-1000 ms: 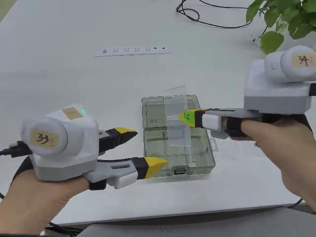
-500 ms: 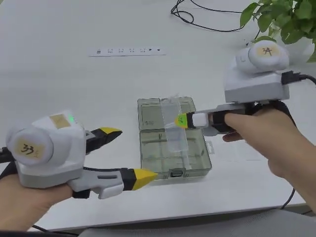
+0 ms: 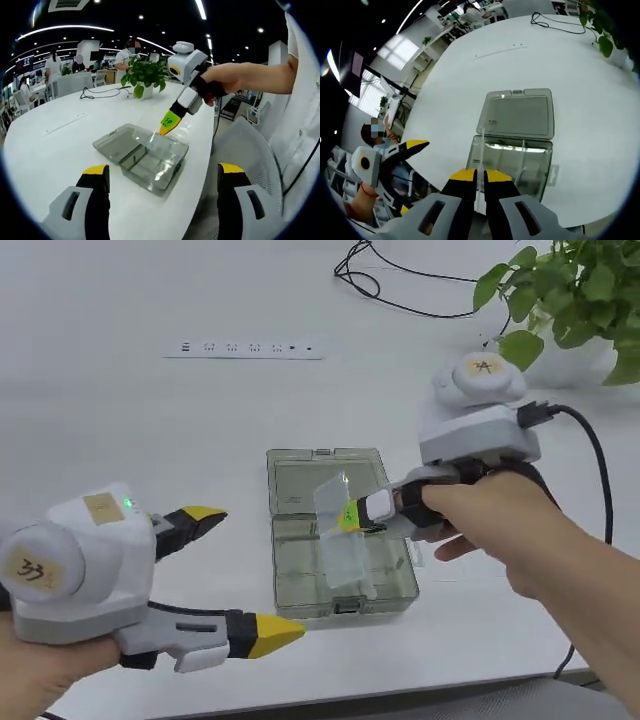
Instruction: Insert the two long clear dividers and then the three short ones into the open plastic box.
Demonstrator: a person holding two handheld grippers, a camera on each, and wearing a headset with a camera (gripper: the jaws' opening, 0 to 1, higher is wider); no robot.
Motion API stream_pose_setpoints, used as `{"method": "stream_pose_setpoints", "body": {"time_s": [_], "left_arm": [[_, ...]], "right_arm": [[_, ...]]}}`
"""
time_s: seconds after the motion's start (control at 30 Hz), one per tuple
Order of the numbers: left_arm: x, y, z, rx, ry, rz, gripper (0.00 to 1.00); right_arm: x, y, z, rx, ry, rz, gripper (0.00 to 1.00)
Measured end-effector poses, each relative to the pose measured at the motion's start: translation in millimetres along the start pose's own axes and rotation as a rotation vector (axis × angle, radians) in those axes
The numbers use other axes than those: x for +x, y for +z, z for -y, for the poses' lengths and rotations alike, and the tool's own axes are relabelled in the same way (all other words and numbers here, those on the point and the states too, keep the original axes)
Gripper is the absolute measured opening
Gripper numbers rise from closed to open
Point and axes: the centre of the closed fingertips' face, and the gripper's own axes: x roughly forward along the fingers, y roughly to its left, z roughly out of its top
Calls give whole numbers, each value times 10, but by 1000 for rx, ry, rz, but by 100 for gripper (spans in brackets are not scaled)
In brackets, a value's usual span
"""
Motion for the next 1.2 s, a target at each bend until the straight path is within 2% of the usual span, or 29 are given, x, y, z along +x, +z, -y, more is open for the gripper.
{"method": "stream_pose_setpoints", "body": {"time_s": [0.07, 0.2, 0.63, 0.9, 1.2], "left_arm": [[13, -3, 6, 0, -8, 7, 93], [36, -31, 20, 4, -21, 9, 98], [68, -73, 0, -21, -36, 22, 94], [112, -89, 29, -36, -46, 24, 94], [116, -91, 19, -53, -38, 26, 92]], "right_arm": [[28, -14, 38, 10, -12, -11, 6], [81, -90, 5, 42, -13, -36, 6], [270, -169, 182, 113, -43, -89, 6], [340, -178, 224, 104, -58, -104, 6], [394, -199, 218, 41, -85, -110, 6]]}}
